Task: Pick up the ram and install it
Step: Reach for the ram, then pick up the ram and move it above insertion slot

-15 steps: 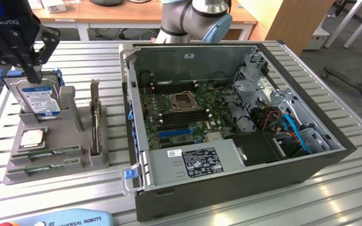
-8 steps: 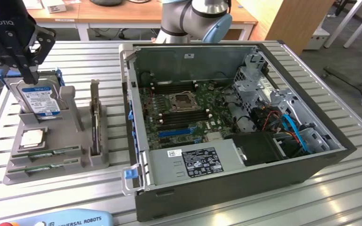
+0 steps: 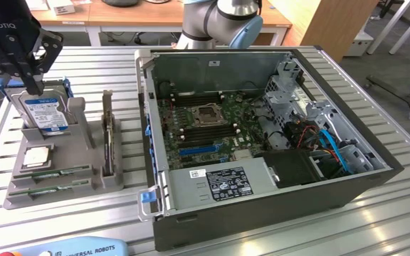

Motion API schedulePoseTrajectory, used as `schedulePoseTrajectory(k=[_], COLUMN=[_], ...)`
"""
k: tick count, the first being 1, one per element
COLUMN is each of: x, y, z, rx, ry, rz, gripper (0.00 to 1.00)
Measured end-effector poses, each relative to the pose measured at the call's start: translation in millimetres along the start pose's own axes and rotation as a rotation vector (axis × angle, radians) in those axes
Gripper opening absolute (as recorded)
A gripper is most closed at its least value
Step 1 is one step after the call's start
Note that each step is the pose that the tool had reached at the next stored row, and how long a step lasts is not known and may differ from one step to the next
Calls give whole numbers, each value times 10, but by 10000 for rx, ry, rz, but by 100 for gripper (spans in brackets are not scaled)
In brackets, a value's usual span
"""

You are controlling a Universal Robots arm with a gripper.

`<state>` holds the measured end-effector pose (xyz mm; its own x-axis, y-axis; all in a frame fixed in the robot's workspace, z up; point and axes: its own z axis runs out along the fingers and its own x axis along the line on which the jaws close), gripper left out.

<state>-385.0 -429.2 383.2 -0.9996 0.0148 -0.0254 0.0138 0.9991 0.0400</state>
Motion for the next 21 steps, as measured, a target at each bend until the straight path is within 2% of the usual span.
schedulePoseTrajectory(k=[2,15,21], x=[0,1,0], y=[0,-1,-47], z=[1,5,2], rx=[-26,-29,-28], ry=[0,0,2], rz=[1,-18,-19], gripper=[10,10,10])
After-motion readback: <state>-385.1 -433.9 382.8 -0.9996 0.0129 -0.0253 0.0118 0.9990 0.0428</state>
